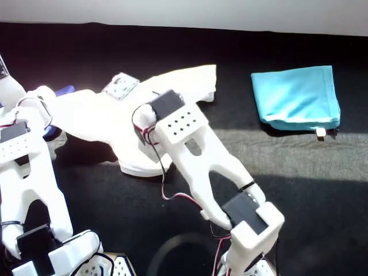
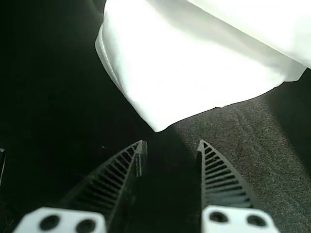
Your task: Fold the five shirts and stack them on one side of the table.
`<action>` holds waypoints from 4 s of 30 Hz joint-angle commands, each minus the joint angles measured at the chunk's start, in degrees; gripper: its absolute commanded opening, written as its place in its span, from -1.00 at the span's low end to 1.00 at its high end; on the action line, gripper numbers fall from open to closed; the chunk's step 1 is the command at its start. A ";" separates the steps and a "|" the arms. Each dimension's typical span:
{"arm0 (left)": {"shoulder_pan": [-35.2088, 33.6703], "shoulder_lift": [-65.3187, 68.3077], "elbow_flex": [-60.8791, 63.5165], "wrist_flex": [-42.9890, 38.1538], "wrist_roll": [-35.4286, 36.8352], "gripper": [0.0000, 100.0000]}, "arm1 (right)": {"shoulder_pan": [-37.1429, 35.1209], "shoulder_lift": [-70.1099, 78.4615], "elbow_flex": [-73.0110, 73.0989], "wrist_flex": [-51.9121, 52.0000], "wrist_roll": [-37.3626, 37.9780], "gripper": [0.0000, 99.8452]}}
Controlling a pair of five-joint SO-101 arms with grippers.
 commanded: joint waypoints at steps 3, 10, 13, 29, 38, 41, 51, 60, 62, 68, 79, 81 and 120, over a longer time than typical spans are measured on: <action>-0.84 -0.57 -0.31 -1.05 -0.09 -0.97 | -3.47 -8.22 21.41 -11.74 -2.73 -0.65; -0.92 -0.57 -0.31 -0.79 -0.09 -0.97 | -4.70 -9.10 30.02 -21.41 -3.25 -0.45; -0.92 -0.57 -0.48 -0.79 -0.09 -0.97 | -4.70 -8.92 30.64 -23.60 -2.99 -0.45; -0.92 -0.57 -0.31 -0.70 -0.09 -0.97 | 8.57 3.03 23.69 -36.35 -3.25 -0.45; -0.75 -0.57 -0.31 -0.70 -0.09 -0.97 | 10.33 2.86 16.75 -22.64 -3.34 -0.45; -0.66 -0.57 -0.31 -0.70 0.00 -0.97 | 8.48 2.86 13.58 -17.10 -5.36 -0.49; -0.75 -0.57 -0.31 -0.97 0.00 -0.97 | -3.56 3.21 10.77 -12.79 -8.09 -0.76; -0.92 -0.57 -0.31 -0.79 0.00 -0.97 | -4.88 3.65 10.95 -12.79 -7.74 -0.75; -0.92 -0.57 -0.31 -0.79 0.00 -0.97 | -3.56 5.05 10.95 -12.79 -7.74 -0.67; -0.92 -0.57 -0.31 -0.79 0.00 -0.97 | -0.40 12.35 9.54 -14.55 -7.74 -0.54; -0.92 -0.57 -0.22 -0.70 0.00 -0.97 | -0.31 15.25 8.75 -20.97 -7.74 -0.54; -0.92 -0.57 -0.22 -0.70 0.00 -0.97 | -0.40 15.34 8.75 -20.97 -7.74 -0.54; 5.93 -1.10 -15.34 66.37 -22.42 -0.64 | 39.25 -12.97 7.25 0.22 16.88 -0.99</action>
